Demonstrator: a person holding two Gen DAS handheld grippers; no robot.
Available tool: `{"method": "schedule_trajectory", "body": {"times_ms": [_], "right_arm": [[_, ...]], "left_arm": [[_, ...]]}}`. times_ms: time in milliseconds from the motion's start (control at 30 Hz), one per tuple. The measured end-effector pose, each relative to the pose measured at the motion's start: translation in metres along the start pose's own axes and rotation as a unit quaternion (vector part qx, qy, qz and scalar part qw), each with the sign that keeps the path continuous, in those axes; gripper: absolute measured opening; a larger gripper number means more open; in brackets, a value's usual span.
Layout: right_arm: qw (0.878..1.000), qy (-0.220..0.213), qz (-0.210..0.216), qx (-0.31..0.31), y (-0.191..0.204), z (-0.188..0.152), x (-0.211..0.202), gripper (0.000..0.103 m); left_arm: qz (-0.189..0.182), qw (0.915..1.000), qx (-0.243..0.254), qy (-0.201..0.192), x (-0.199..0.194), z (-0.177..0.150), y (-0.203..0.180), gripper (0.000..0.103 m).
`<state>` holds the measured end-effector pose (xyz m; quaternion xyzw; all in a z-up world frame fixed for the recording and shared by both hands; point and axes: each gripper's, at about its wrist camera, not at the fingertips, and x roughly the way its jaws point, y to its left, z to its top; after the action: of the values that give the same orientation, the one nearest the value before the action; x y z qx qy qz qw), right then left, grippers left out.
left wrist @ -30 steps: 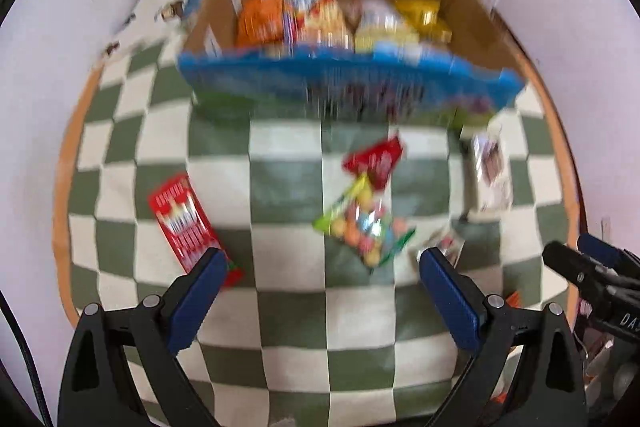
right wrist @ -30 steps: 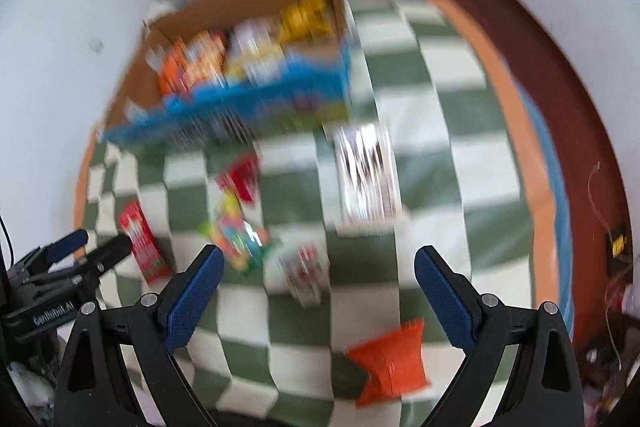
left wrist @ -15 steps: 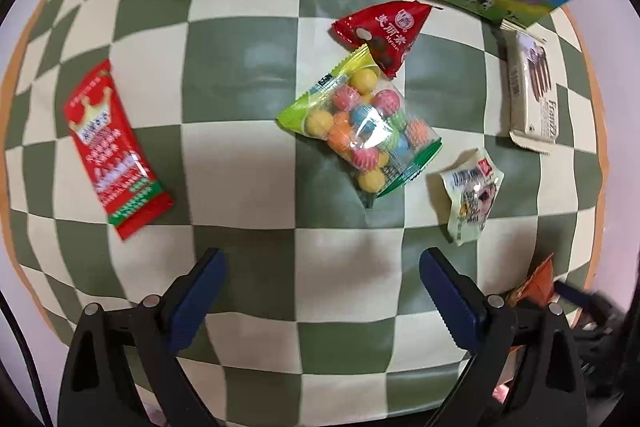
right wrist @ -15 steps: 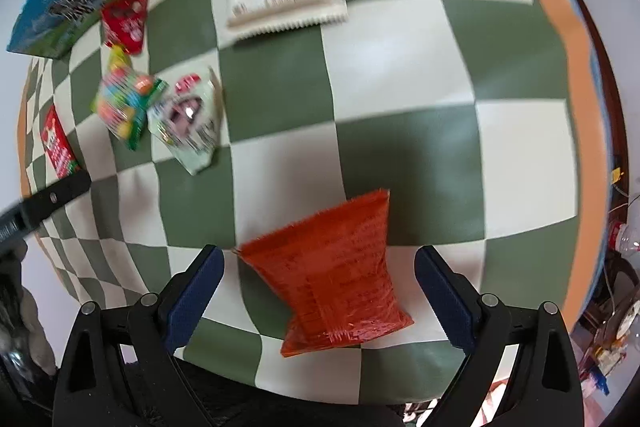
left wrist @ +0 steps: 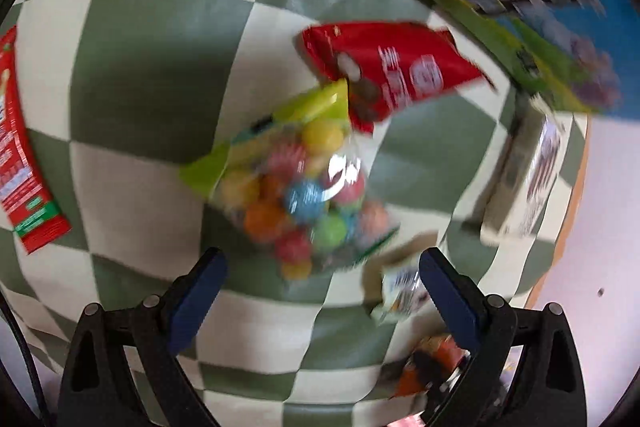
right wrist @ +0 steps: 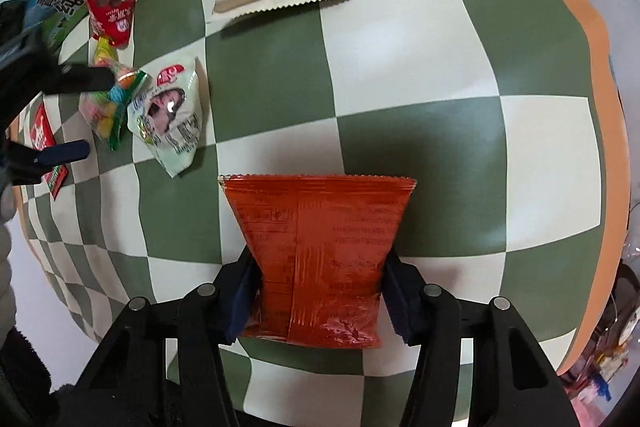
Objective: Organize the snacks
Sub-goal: 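Grasp the candy ball bag with left tool while right tool grasps the orange bag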
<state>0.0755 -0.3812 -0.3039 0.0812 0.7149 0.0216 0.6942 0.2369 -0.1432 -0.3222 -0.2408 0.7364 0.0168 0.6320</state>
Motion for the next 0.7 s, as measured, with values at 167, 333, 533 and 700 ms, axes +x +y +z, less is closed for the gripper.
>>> {"method": "schedule_trajectory", "body": {"times_ms": [167,333,533,700], "right_arm": [[1.0,-0.008,0.0,0.005,0.003,0.001,-0.001,0.058],[1.0,-0.007,0.0,0.006,0.002,0.001,-0.003,0.058],[1.0,-0.003,-0.002,0.002,0.004,0.004,-0.006,0.058],[1.0,-0.003,-0.001,-0.001,0.005,0.009,-0.008,0.058]], "left_arm": [[-0.016,0.9994,-0.03,0.009,0.008,0.012,-0.001,0.099],[-0.004,0.9993,-0.026,-0.027,0.002,0.02,0.004,0.072],[0.049,0.9962,0.059,-0.04,0.0,0.002,-0.004,0.061],[0.128,0.9777,0.161,-0.042,0.01,-0.034,-0.005,0.06]]}}
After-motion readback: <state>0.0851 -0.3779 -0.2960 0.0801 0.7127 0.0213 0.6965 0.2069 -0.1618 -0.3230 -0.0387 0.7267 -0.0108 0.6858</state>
